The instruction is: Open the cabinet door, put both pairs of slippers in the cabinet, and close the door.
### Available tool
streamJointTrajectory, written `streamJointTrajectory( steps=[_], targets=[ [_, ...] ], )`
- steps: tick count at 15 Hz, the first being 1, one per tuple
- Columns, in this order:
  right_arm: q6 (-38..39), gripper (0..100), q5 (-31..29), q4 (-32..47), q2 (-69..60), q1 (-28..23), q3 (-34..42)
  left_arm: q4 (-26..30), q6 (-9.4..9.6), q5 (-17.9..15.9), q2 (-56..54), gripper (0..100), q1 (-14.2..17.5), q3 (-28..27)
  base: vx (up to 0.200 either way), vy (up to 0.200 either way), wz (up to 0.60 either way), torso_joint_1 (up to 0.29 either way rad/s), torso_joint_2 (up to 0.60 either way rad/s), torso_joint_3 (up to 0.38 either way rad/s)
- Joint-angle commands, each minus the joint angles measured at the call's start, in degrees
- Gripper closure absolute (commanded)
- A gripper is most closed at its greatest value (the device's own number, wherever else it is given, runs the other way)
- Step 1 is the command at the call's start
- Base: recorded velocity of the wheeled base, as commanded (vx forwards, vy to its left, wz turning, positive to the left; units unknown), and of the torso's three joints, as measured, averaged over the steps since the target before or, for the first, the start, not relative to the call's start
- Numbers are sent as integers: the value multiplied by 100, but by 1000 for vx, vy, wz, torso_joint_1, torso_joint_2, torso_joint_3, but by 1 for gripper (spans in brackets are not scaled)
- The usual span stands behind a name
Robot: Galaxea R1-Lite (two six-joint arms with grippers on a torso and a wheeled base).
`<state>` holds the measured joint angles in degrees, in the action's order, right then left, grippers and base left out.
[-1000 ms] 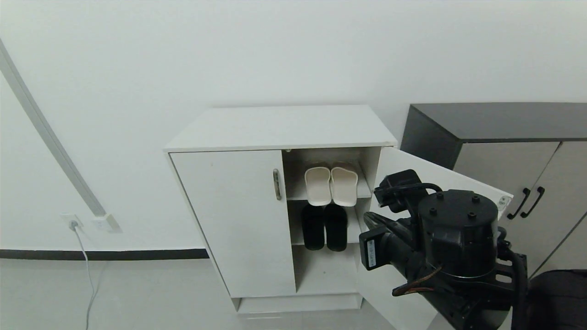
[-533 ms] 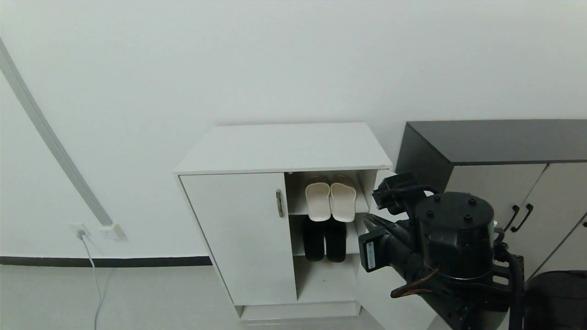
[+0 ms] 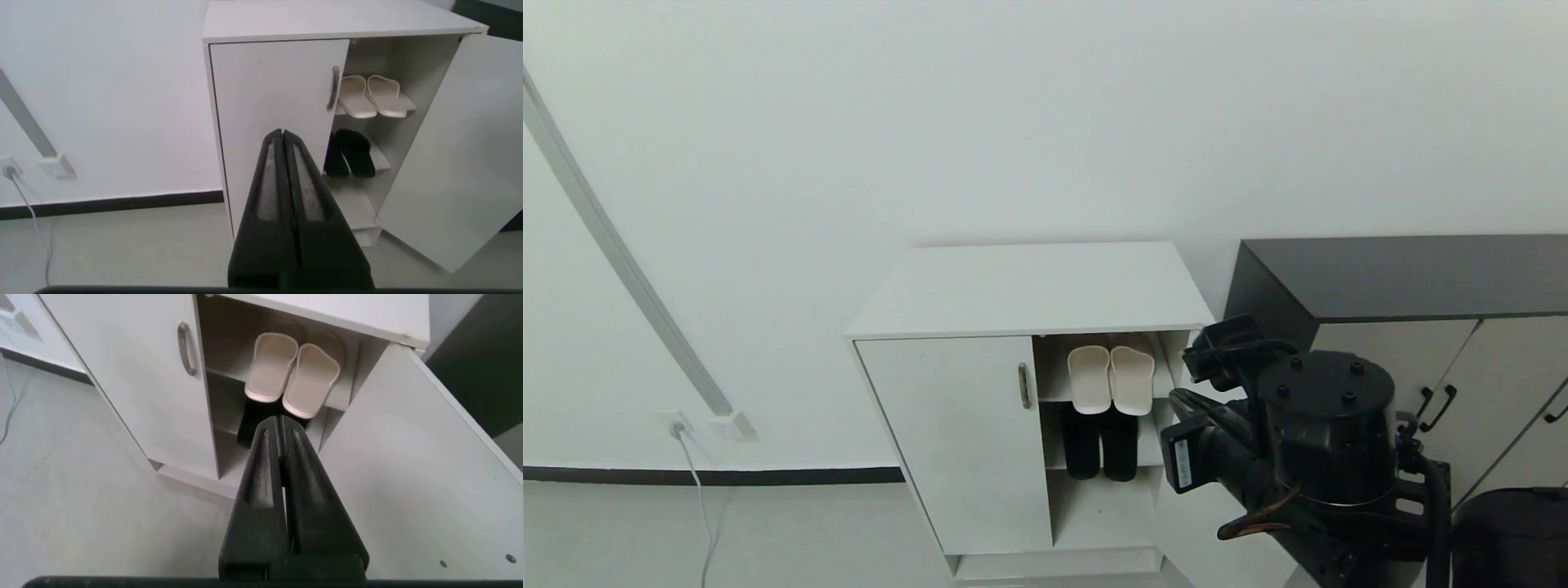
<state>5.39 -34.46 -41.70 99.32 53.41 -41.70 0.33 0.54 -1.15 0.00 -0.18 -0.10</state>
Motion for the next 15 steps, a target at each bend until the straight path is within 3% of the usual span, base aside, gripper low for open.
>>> streamJointTrajectory(
  steps=[1,4,10,15],
  targets=[
    [-20,100,1,-4,9,-23,22,2,-1,0,0,100,1,1,0,0,0,0,0,0],
    [-29,100,-17,4,9,-23,40,2,-1,0,0,100,1,1,0,0,0,0,0,0],
    [-29,100,-17,4,18,-41,40,2,-1,0,0,100,1,1,0,0,-600,6,1,-2],
    [-99,100,1,-48,53,-208,31,2,-1,0,0,100,1,1,0,0,0,0,0,0]
  ],
)
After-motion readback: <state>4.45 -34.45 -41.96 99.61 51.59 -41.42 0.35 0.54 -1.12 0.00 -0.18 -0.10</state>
